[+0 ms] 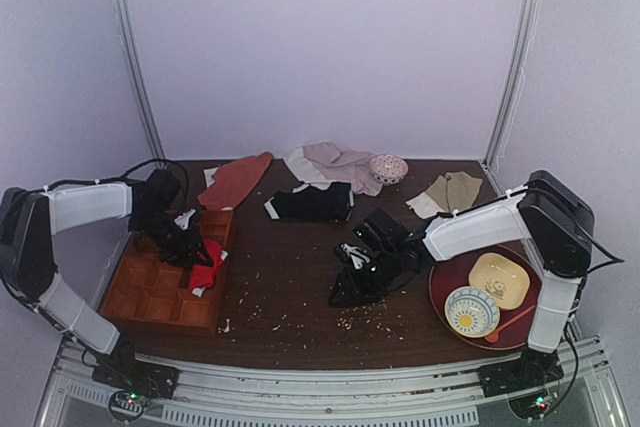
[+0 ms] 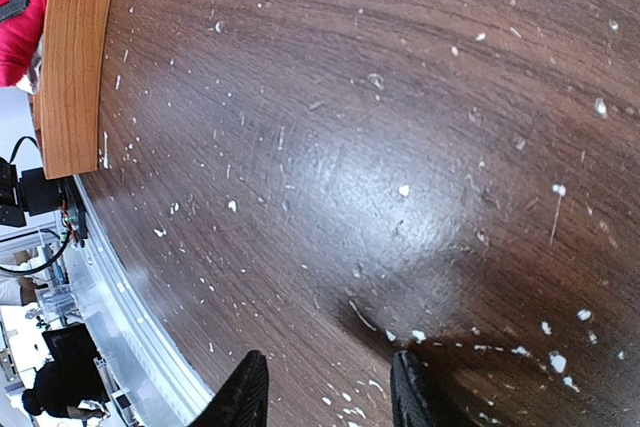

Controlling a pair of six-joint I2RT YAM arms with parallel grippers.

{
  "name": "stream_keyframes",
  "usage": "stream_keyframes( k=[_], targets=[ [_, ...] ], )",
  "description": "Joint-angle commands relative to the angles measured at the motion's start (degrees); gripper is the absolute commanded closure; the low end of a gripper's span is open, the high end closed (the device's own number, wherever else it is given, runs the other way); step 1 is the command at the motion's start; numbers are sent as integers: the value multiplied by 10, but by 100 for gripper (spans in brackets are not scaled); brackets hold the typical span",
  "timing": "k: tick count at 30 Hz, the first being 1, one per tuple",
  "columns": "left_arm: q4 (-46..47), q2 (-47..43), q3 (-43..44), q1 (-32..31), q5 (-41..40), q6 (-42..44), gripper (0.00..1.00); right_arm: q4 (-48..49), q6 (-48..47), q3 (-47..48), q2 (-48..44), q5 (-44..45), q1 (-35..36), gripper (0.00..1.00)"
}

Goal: Roll the underwear
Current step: Place the underwear in the storage box.

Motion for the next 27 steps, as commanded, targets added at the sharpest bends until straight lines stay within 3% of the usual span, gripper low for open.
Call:
stream_keyframes(
  k=[1,15,27],
  targets=[
    [-71,49,-10,1,-116,-17,100,-11,-8,-3,16,4,-7,58],
    [-78,92,-24,0,-174,-76,100,-1,-11,-5,19,-5,-15,58],
    [-64,142,-11,0,-218,-77,100,14,-8,-19,15,-12,-21,58]
  ],
)
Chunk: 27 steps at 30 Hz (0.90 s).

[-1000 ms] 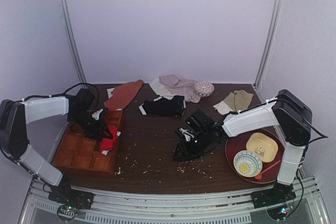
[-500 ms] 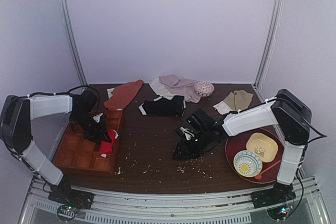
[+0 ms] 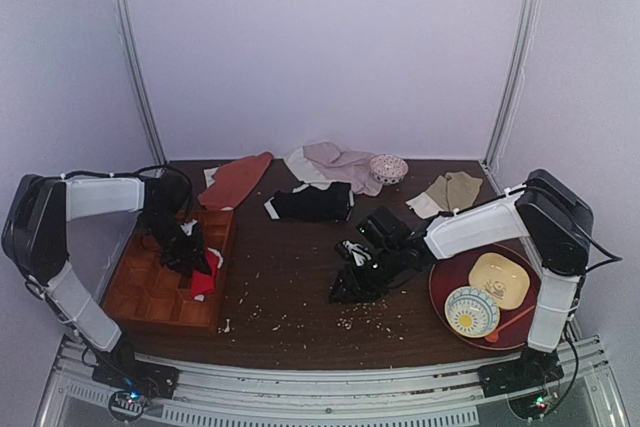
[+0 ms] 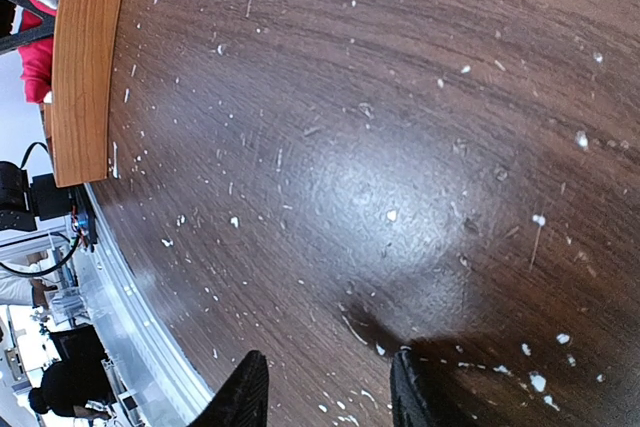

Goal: Roll the underwear
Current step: Place the underwear in the storage box.

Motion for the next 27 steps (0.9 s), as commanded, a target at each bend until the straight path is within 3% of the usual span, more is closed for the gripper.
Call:
stream_keyframes(
  k=[1,14,27],
  targets=[
    [-8,75,-40,11,-179,-32,100,-7,-5,-17,9,6,-5,58],
    [-48,96,-15,9,-212,-66,100,-4,-3,-20,3,6,-8,58],
    [-95,43,0,-41,-324,-241,100,10,-9,-37,-6,-12,-16,58]
  ],
)
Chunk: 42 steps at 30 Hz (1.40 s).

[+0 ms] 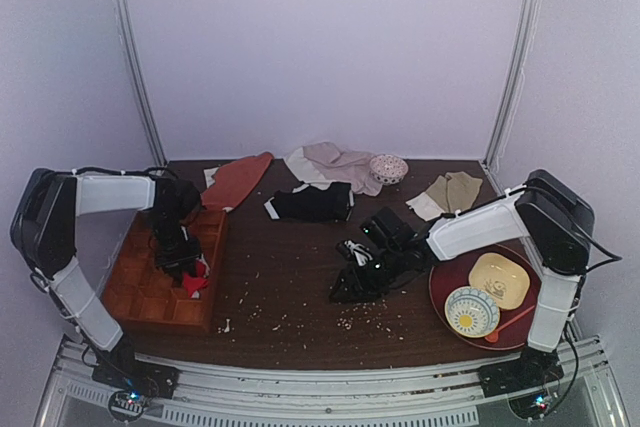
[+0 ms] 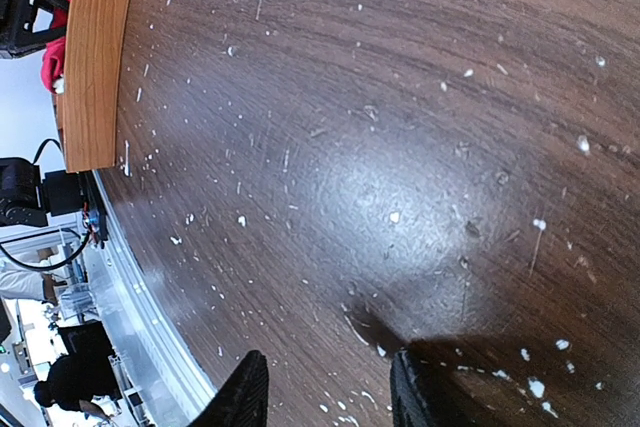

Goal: Roll the underwear
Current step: Place the underwear in the storage box.

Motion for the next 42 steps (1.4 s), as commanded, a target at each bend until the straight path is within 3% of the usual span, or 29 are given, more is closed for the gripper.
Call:
stream_keyframes(
  k=[1,5,10,32,42],
  targets=[
    [-28,7,-28,-22,-178,-116,100,-21,-10,-21,-5,3,-10,58],
    [-30,5,-21,-64,-197,-170,100,-26,-18,-24,-9,-3,-15,58],
    [17,23,-38,-87,-151,-194,100,-35,-25,-28,-15,-7,-21,58],
    [195,60,-142,-90,-26,-333,100,-52,-25,-36,-26,-1,-25,57],
    [205,43,-144,-91,-16,-365,100,-48,-21,-35,-22,-2,-25,58]
  ],
)
